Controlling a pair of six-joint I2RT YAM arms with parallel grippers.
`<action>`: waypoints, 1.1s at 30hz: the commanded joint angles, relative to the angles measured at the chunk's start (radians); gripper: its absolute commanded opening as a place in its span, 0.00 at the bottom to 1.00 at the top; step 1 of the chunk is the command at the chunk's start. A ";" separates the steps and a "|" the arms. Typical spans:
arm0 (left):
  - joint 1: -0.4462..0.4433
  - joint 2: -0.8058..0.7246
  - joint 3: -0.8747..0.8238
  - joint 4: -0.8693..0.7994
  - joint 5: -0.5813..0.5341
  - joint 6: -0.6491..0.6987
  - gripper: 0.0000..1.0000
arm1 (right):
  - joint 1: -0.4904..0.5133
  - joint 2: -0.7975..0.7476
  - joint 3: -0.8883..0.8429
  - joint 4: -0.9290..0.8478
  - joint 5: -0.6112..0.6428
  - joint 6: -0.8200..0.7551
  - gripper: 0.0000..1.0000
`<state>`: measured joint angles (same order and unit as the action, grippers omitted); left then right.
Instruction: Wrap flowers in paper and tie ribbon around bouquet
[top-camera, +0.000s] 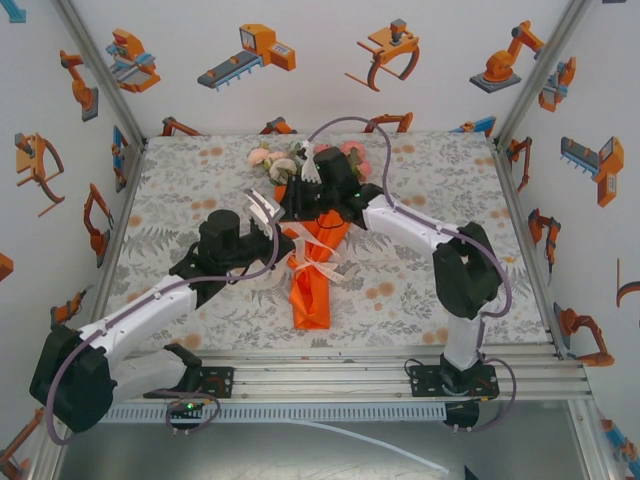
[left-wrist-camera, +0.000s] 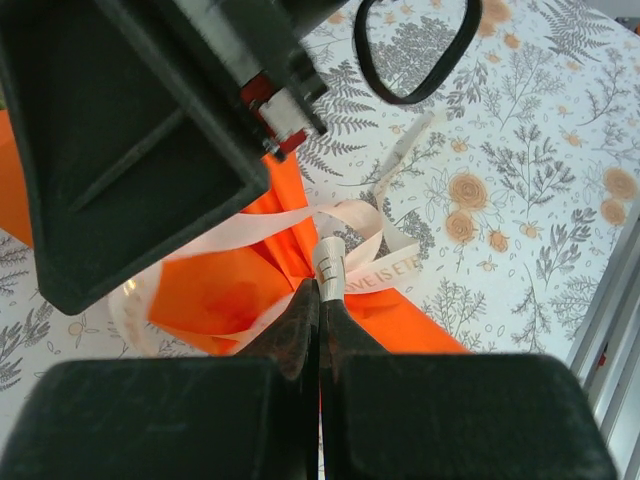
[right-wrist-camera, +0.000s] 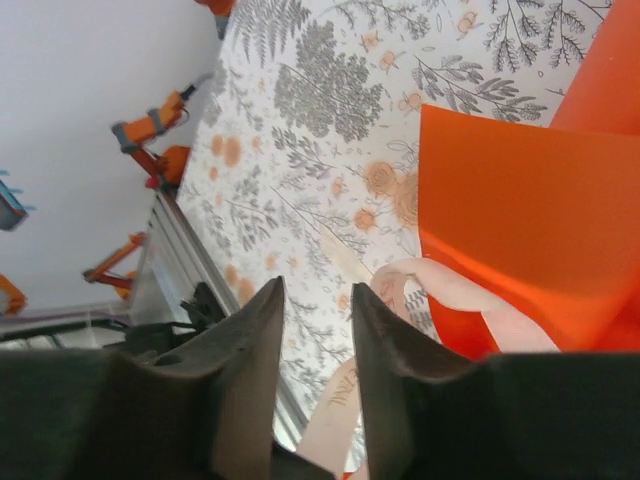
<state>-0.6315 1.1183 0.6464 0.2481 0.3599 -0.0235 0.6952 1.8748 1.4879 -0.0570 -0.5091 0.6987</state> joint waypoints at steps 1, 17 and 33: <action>-0.002 0.009 -0.002 0.040 0.015 -0.009 0.01 | -0.047 -0.106 -0.047 0.000 -0.023 0.021 0.42; -0.002 0.168 0.087 0.048 -0.119 -0.110 0.03 | -0.102 -0.469 -0.537 0.096 0.043 -0.206 0.45; 0.015 0.266 0.250 -0.137 -0.223 0.053 0.02 | 0.236 -0.355 -0.584 0.276 0.650 0.390 0.32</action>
<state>-0.6209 1.3670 0.8623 0.1574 0.1749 -0.0261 0.8970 1.4845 0.8429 0.1722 0.0059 0.9230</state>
